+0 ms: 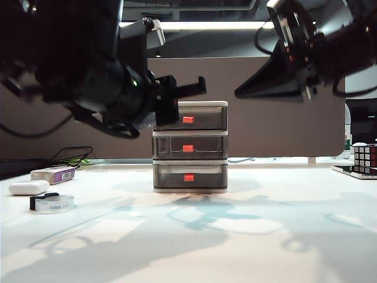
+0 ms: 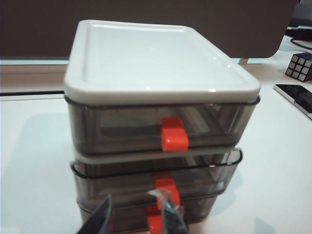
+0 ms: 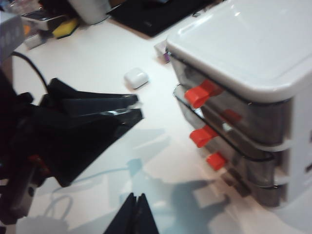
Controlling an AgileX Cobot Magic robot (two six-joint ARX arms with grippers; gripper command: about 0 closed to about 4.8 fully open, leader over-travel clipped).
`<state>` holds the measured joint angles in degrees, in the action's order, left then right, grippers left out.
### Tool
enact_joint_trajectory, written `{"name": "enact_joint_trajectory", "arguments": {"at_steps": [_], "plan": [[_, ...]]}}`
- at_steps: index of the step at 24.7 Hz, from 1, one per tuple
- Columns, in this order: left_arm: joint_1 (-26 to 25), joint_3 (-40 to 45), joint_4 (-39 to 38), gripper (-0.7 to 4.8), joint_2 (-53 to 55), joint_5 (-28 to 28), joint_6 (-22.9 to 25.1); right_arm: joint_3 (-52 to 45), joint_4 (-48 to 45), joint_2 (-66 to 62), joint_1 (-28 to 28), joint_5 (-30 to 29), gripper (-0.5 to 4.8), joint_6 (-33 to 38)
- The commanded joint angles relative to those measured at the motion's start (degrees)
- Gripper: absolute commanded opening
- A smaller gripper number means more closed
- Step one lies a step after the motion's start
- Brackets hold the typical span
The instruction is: Open the second layer of the drawer on the table, pick up the transparent tape on the table and put it in, and finally close the drawer.
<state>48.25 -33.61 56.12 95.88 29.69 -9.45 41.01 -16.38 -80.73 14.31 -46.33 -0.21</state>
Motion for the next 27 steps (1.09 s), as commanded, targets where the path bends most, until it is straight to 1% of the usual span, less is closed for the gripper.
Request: {"name": "enact_joint_trajectory", "arguments": {"at_steps": [1,3,5,6,8,10,12,13,16,19,21,25,27], "plan": [[0.4,-0.2,6.7,1.26,3.8,0.2,-0.8,1.0,-3.6,-2.7,-1.3,-3.1,-0.05,-0.2],[0.4,-0.3,9.4,1.43,5.9,-0.4,-2.1,1.6,-3.7,-4.2,-1.7,-3.7,-0.05,-0.1],[0.6,-0.6,10.1,1.92,7.5,-0.3,-2.1,2.3,-3.9,-5.3,-1.7,-3.8,-0.05,-0.1],[1.0,-1.2,10.5,2.54,9.1,-0.3,-2.2,2.9,-4.9,-6.3,-1.7,-4.2,-0.05,0.1],[1.3,-2.8,10.4,2.88,10.9,0.0,-3.4,4.0,-5.4,-7.2,-1.6,-4.2,-0.05,0.0],[1.6,-4.5,10.1,2.87,12.3,1.4,-3.4,4.9,-5.6,-8.0,-1.6,-4.2,-0.05,0.1],[2.7,-6.5,8.7,2.86,13.7,5.7,-3.4,5.7,-5.9,-8.4,-1.6,-4.2,-0.05,0.1],[3.1,-7.3,8.2,2.85,14.2,6.8,-3.4,5.7,-6.5,-8.4,-1.6,-4.2,-0.05,0.1],[4.2,-9.3,7.8,2.76,15.8,9.0,-2.9,5.7,-8.0,-8.7,-1.6,-4.2,-0.05,0.2],[4.2,-9.5,7.9,2.75,16.5,10.8,-3.0,5.7,-8.1,-8.7,-1.6,-4.2,-0.05,0.2],[4.1,-9.5,7.8,2.76,16.7,13.2,-3.2,5.7,-8.5,-8.7,-1.6,-3.7,-0.05,0.1],[4.1,-9.5,8.3,2.76,16.7,13.1,-3.2,5.6,-11.2,-10.0,-1.6,-3.5,-0.05,0.2],[4.1,-9.5,8.3,2.76,16.7,13.0,-4.3,5.7,-11.5,-10.6,-1.6,-3.5,-0.05,0.2]]}}
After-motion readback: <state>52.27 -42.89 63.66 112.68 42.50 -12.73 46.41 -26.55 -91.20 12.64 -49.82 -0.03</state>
